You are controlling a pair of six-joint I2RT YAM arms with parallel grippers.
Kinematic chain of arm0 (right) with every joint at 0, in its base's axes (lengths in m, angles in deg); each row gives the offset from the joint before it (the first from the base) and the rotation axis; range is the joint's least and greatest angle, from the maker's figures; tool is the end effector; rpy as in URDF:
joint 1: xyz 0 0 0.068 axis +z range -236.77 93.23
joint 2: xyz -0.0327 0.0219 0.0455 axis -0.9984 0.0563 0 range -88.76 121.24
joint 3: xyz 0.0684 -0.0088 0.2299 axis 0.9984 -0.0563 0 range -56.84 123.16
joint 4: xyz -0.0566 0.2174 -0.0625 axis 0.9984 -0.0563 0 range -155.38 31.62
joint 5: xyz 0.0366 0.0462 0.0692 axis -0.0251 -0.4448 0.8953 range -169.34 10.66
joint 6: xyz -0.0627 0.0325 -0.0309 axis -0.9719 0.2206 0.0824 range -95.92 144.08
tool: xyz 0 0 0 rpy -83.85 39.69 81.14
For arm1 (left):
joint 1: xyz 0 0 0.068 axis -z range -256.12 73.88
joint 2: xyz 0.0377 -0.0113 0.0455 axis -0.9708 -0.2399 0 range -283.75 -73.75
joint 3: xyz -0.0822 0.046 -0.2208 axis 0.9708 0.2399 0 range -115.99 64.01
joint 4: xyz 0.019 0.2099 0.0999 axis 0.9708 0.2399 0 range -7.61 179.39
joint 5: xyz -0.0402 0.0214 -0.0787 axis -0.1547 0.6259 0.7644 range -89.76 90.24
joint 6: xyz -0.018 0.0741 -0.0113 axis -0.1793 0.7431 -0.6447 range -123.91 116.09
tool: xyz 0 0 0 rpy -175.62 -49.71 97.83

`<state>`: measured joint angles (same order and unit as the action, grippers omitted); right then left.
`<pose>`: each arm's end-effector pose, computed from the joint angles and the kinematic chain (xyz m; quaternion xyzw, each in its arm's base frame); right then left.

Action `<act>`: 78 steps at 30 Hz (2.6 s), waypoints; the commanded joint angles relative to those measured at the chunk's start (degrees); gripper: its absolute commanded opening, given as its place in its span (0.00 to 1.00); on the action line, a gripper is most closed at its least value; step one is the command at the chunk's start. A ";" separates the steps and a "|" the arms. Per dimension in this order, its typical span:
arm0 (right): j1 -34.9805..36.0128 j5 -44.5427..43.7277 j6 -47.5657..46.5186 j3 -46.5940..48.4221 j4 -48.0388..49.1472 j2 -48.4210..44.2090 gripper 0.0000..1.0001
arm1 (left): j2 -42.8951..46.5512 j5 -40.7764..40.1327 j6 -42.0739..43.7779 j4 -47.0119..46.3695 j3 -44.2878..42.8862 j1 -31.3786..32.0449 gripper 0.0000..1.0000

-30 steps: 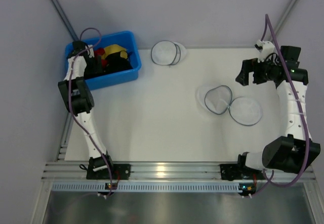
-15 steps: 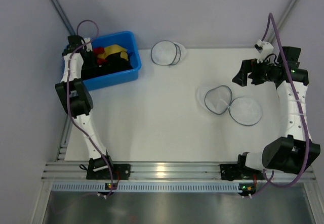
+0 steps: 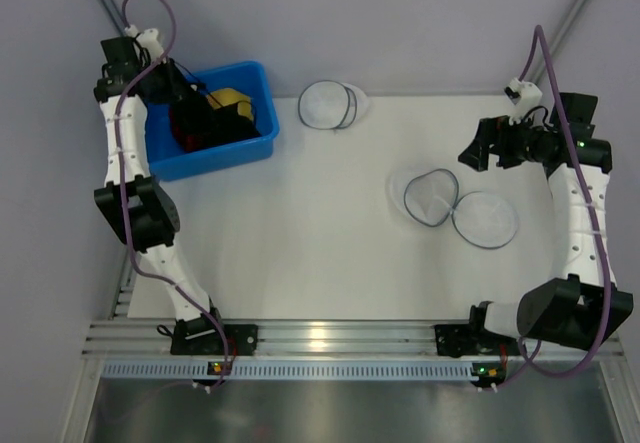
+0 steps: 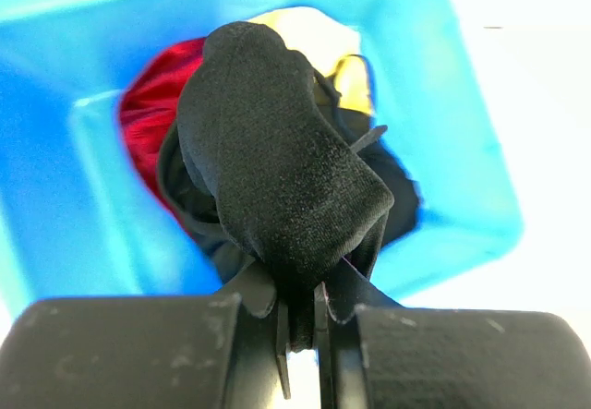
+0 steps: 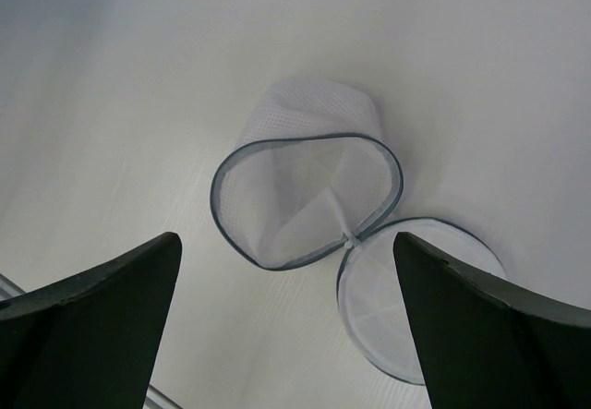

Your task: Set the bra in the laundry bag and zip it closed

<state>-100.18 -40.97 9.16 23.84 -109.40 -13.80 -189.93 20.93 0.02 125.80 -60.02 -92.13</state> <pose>0.2585 -0.0199 0.3275 -0.1365 0.8718 0.2068 0.4226 0.4255 0.0981 0.3299 -0.0104 0.8786 -0.0794 0.4708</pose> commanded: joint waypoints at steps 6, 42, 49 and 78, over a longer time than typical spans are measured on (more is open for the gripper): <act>-0.13 2.59 -0.46 0.62 -0.66 -2.80 0.99 | 6.65 14.20 -5.57 -4.29 -3.41 -0.07 0.00; 4.27 6.81 -5.30 -8.17 -6.54 -7.90 0.99 | 35.15 34.08 -7.97 -13.87 57.12 31.65 0.01; 8.22 5.75 -4.42 -13.62 -4.61 -8.95 0.99 | 31.29 23.79 -1.48 -18.81 68.29 31.39 0.10; 25.52 4.44 6.39 -17.41 18.84 7.91 0.85 | 30.84 32.94 7.22 -14.08 74.81 3.80 0.59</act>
<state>-78.59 -35.79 14.80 2.99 -96.70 -8.05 -158.90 55.66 1.81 110.11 16.48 -85.03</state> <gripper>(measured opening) 0.852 0.526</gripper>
